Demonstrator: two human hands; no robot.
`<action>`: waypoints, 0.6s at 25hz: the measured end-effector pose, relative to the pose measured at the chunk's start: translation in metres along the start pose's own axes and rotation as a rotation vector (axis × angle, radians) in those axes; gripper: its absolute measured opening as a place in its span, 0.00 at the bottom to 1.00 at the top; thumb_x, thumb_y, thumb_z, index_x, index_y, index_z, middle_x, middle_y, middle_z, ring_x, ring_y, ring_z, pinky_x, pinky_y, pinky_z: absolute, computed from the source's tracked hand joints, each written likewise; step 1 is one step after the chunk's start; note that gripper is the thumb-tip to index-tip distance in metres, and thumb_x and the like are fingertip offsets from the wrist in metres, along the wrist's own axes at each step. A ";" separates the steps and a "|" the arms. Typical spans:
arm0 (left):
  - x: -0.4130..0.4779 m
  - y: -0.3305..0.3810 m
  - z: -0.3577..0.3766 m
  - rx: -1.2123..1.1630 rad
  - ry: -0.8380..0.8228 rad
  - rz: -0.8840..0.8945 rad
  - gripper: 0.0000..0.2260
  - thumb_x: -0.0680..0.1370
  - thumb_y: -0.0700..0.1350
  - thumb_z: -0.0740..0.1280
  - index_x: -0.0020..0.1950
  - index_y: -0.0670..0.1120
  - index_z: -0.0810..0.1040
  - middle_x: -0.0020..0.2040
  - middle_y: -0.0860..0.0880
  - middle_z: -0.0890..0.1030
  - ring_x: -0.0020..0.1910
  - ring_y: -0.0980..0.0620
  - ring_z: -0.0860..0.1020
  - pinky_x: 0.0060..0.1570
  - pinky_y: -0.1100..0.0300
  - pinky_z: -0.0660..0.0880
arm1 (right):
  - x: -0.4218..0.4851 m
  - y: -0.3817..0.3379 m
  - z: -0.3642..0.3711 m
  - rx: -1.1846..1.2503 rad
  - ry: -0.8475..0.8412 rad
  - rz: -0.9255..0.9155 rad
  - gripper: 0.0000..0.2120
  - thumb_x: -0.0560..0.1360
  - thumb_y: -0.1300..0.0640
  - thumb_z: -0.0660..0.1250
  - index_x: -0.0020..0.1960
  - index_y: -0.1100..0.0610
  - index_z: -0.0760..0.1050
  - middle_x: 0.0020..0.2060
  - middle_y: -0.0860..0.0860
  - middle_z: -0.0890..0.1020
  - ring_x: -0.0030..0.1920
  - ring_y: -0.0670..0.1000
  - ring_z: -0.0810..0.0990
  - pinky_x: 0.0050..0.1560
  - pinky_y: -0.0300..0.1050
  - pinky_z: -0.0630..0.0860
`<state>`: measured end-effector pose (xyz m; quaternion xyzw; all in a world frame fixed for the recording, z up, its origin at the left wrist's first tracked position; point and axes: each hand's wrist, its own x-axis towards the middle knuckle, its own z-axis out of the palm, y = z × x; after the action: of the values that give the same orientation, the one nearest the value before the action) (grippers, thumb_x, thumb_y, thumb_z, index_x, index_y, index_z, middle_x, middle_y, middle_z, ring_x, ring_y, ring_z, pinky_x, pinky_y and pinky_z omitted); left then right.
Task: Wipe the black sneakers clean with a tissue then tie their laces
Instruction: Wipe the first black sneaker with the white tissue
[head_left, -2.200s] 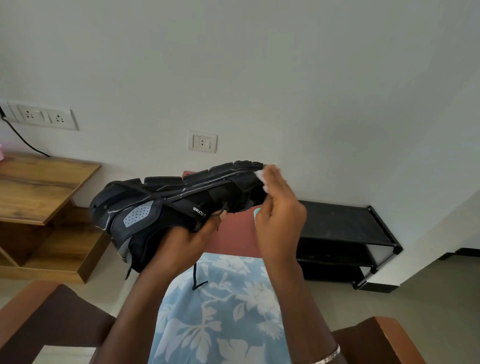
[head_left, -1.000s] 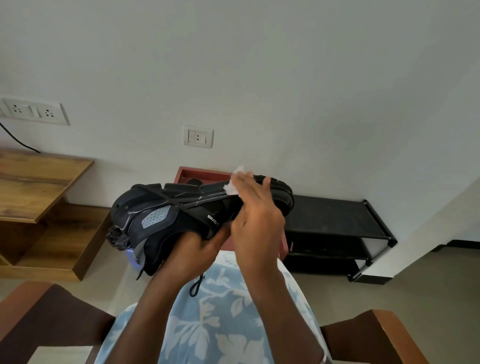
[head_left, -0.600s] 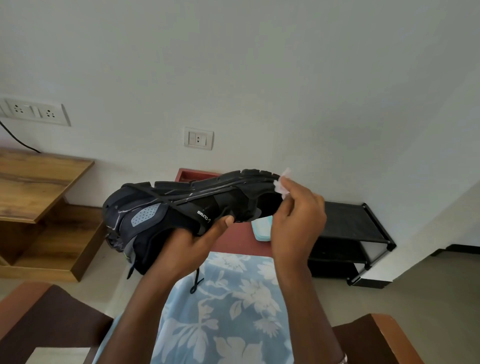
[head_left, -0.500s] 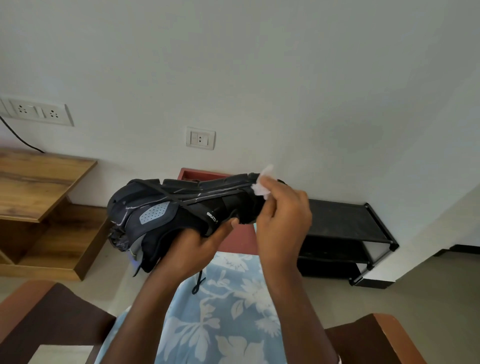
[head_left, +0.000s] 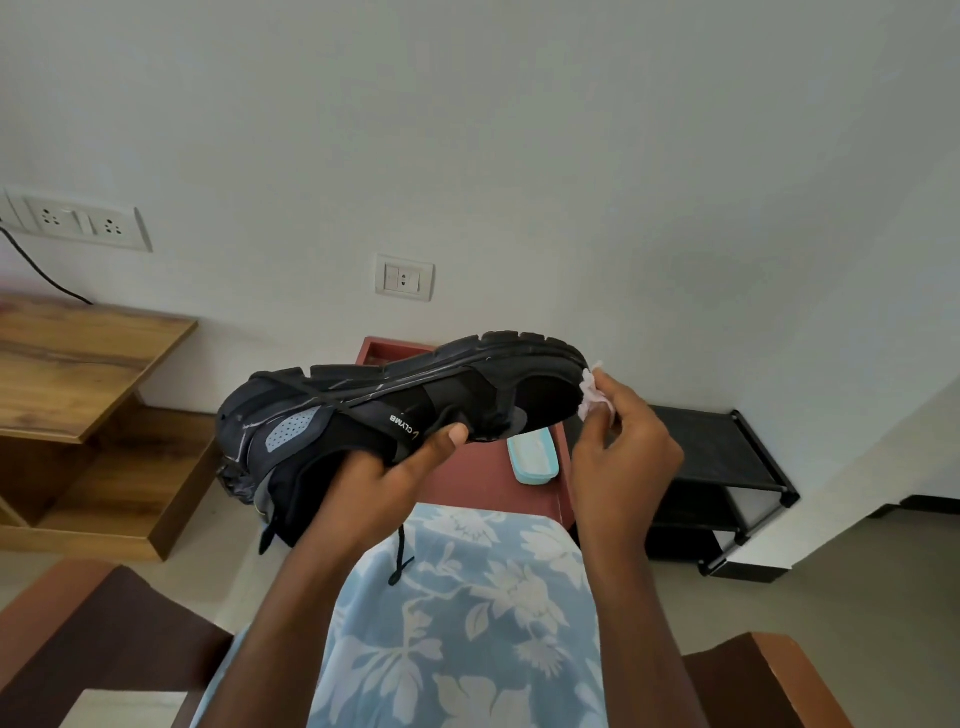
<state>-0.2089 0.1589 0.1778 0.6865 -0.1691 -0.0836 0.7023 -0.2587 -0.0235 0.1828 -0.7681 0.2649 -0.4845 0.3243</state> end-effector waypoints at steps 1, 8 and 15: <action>0.000 0.001 0.001 0.009 -0.011 0.007 0.12 0.73 0.52 0.74 0.48 0.71 0.82 0.54 0.69 0.82 0.60 0.67 0.77 0.66 0.62 0.70 | 0.000 -0.004 0.001 0.000 0.021 -0.015 0.14 0.80 0.67 0.64 0.61 0.57 0.83 0.52 0.52 0.86 0.50 0.45 0.83 0.49 0.20 0.70; -0.009 0.002 0.016 0.131 -0.051 0.103 0.16 0.73 0.56 0.71 0.60 0.64 0.77 0.58 0.70 0.78 0.60 0.76 0.72 0.59 0.81 0.64 | -0.014 -0.045 0.012 0.017 -0.025 -0.359 0.16 0.77 0.63 0.59 0.53 0.57 0.85 0.50 0.49 0.87 0.53 0.50 0.83 0.56 0.41 0.78; -0.003 -0.001 0.006 0.067 -0.026 0.080 0.13 0.74 0.51 0.73 0.54 0.67 0.79 0.55 0.71 0.81 0.60 0.71 0.75 0.63 0.66 0.69 | 0.008 0.000 -0.006 -0.046 0.047 0.006 0.14 0.79 0.68 0.64 0.57 0.57 0.84 0.48 0.53 0.87 0.46 0.53 0.86 0.49 0.45 0.82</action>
<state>-0.2140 0.1549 0.1768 0.7013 -0.2084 -0.0588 0.6792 -0.2613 -0.0303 0.1891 -0.7631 0.2859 -0.4949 0.3016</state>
